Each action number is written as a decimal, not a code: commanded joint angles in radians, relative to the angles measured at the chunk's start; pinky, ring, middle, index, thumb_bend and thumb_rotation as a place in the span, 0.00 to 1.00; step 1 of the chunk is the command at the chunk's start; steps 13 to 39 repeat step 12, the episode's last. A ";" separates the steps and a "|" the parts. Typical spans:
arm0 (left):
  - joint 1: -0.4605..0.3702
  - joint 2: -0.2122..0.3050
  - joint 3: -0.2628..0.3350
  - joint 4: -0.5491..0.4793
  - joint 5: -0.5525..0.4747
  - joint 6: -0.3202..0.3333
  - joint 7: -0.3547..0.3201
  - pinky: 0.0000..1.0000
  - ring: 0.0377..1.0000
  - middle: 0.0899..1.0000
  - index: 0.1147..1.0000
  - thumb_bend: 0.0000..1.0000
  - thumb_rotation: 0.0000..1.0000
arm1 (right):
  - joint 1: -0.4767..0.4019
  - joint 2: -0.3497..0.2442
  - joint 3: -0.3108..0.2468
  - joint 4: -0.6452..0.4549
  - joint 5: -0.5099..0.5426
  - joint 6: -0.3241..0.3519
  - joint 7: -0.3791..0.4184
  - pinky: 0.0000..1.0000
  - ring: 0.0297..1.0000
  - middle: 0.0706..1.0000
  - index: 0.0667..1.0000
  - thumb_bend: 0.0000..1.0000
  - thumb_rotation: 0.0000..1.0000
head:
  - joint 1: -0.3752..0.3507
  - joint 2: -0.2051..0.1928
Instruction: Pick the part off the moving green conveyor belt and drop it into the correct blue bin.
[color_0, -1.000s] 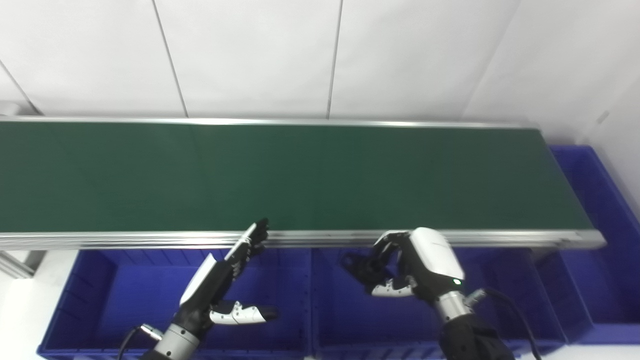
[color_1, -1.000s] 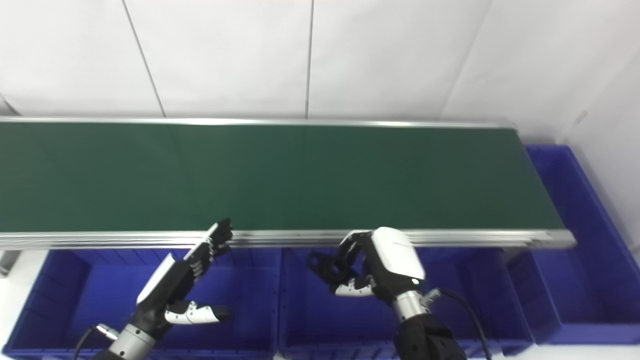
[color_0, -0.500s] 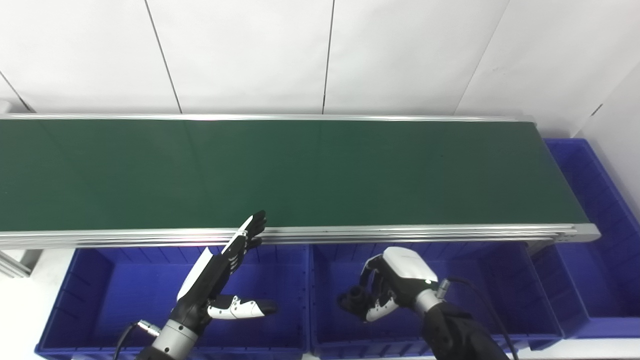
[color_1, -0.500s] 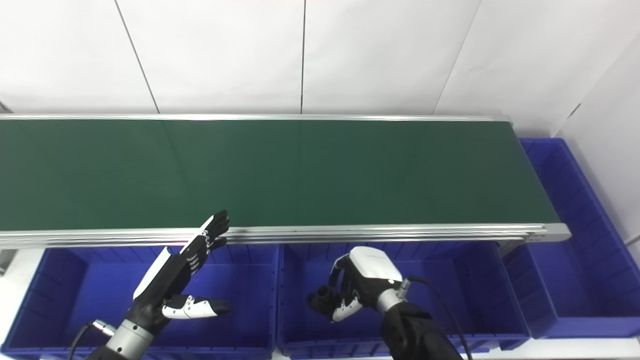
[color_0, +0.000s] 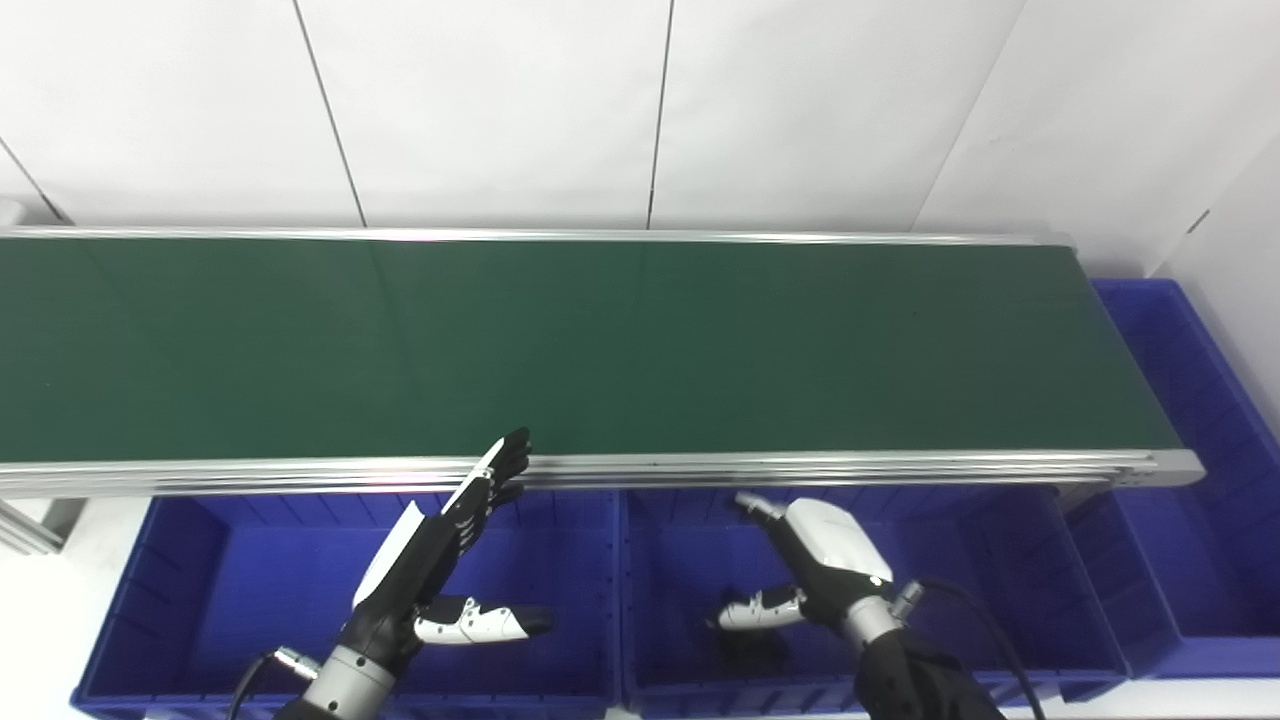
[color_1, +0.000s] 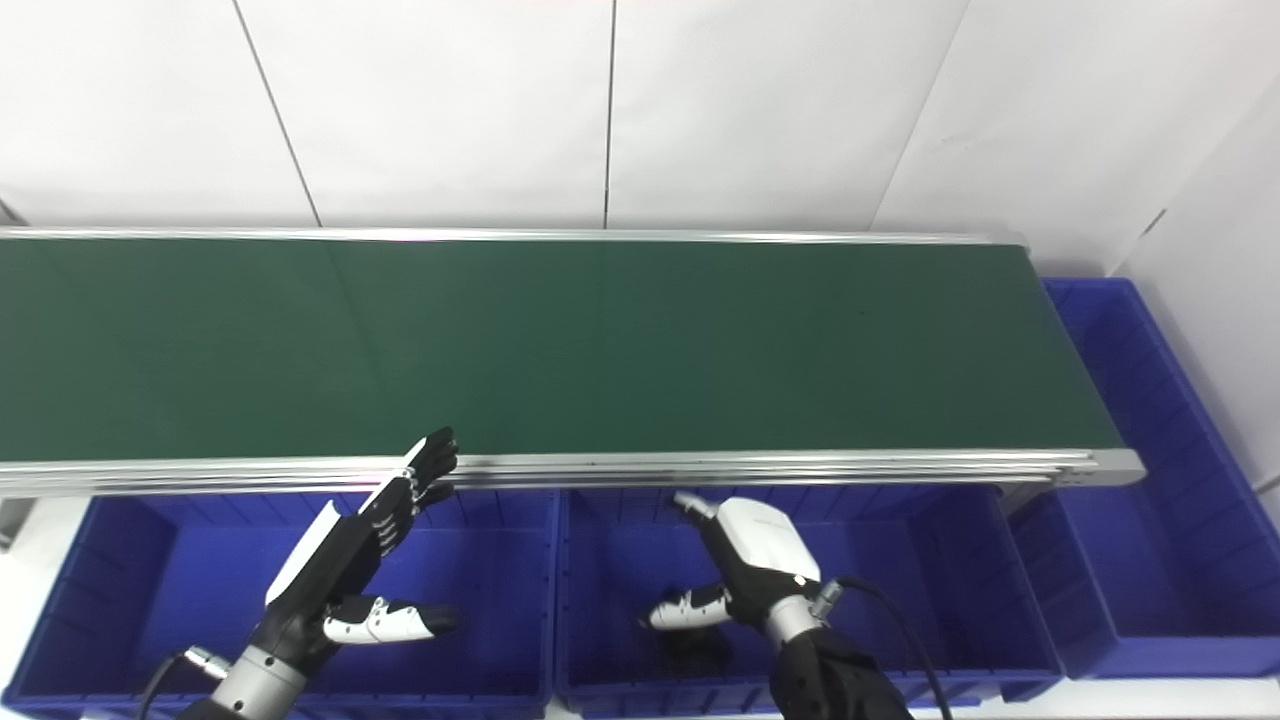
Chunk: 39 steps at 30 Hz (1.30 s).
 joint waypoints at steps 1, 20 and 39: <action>0.000 0.005 0.004 -0.030 -0.010 -0.019 0.005 0.93 0.97 0.98 0.97 0.88 0.48 | 0.023 0.017 -0.007 -0.088 0.016 -0.071 -0.062 0.91 0.96 0.96 0.94 0.65 0.44 | 0.001 0.000; -0.002 0.012 0.006 0.003 -0.001 -0.037 0.007 0.92 0.98 0.99 0.97 0.88 0.49 | 0.227 0.196 -0.035 -0.239 0.237 -0.146 -0.160 0.77 0.87 0.91 0.93 0.76 0.53 | 0.028 -0.062; -0.002 0.012 0.006 0.003 -0.001 -0.037 0.007 0.92 0.98 0.99 0.97 0.88 0.49 | 0.227 0.196 -0.035 -0.239 0.237 -0.146 -0.160 0.77 0.87 0.91 0.93 0.76 0.53 | 0.028 -0.062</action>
